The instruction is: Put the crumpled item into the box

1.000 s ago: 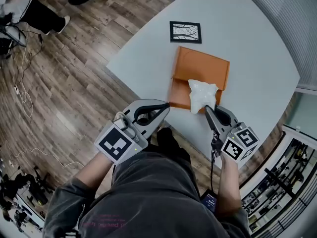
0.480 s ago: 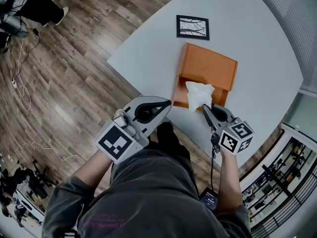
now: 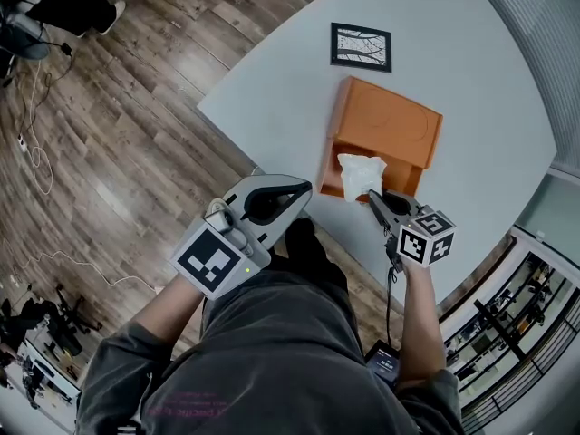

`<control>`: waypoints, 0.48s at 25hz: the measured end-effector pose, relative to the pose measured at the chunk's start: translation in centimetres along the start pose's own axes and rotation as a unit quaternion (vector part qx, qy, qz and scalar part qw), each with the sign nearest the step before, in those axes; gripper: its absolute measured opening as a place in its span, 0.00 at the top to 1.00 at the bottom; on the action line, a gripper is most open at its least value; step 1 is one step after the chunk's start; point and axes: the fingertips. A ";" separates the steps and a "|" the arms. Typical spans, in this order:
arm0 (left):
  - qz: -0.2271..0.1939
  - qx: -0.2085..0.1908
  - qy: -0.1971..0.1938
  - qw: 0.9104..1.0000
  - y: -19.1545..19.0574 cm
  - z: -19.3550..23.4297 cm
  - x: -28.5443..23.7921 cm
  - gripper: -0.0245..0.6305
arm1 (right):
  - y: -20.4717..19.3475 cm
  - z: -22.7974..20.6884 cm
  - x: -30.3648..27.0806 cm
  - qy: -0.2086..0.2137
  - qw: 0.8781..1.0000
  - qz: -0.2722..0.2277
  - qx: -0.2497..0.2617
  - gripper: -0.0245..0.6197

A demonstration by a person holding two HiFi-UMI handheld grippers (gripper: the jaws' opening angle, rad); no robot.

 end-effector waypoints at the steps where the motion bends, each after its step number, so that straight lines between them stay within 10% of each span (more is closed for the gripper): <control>1: 0.000 0.001 0.001 1.000 0.0 0.1 0.1 0.94 | -0.2 -0.2 -0.2 -0.001 1.000 0.007 -0.001 0.90; 12: -0.010 0.014 0.009 1.000 0.1 1.7 0.5 0.94 | -1.9 -2.1 -2.0 -0.020 0.997 0.080 0.001 0.90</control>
Point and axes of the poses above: the fingertips, and each gripper's own axes: x backward along the fingers, z to its left, y out of its top, and after that the axes turned 12 degrees about x, right-handed
